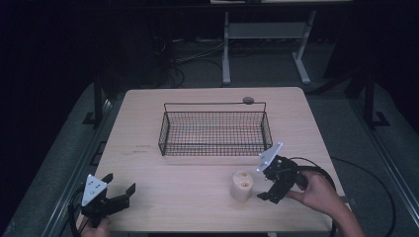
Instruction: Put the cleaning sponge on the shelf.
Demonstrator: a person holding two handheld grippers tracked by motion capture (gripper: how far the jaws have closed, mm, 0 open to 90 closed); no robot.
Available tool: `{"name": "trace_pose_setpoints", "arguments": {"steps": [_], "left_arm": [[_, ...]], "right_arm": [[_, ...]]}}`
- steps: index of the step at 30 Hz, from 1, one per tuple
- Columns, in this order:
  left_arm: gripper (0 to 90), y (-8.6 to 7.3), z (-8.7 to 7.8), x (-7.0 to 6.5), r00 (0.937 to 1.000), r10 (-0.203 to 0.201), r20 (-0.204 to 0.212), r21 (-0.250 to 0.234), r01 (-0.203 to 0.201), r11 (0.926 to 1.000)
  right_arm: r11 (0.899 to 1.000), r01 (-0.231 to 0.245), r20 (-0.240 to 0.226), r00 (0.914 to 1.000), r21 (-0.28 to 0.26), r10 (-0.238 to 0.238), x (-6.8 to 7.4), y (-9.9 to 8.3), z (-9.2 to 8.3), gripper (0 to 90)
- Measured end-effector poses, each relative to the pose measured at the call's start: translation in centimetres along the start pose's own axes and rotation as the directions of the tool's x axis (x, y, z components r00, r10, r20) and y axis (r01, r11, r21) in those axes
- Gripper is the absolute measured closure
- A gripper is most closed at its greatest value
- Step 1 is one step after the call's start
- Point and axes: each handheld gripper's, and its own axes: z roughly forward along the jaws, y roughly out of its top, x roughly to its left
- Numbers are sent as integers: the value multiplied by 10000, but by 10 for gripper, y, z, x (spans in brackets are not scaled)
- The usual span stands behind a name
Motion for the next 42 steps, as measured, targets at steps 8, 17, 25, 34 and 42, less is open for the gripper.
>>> {"name": "trace_pose_setpoints", "arguments": {"steps": [8, 17, 25, 34, 42], "left_arm": [[138, 0, 0, 0, 10000, 8, -15, -9, -8, 10000], [138, -1, 0, 3, 10000, -34, -66, 4, 34, 10000], [138, -1, 0, 4, 9999, -97, -54, -20, 97, 10000], [138, -1, 0, 4, 9999, -155, -8, -26, 155, 9999], [138, -1, 0, 4, 9999, -141, -3, 9, 141, 9999]], "right_arm": [[9992, 330, -206, 9993, 246, -325, 1, 22, 10, 144], [9979, 433, -240, 9988, 478, -422, -1, 36, 17, 144], [9939, 554, -52, 9985, 956, -552, -1, 46, 24, 165], [9908, 689, -138, 9976, 1163, -678, 0, 53, 32, 189], [9891, 761, -371, 9967, 1260, -720, -1, 56, 30, 273]]}}
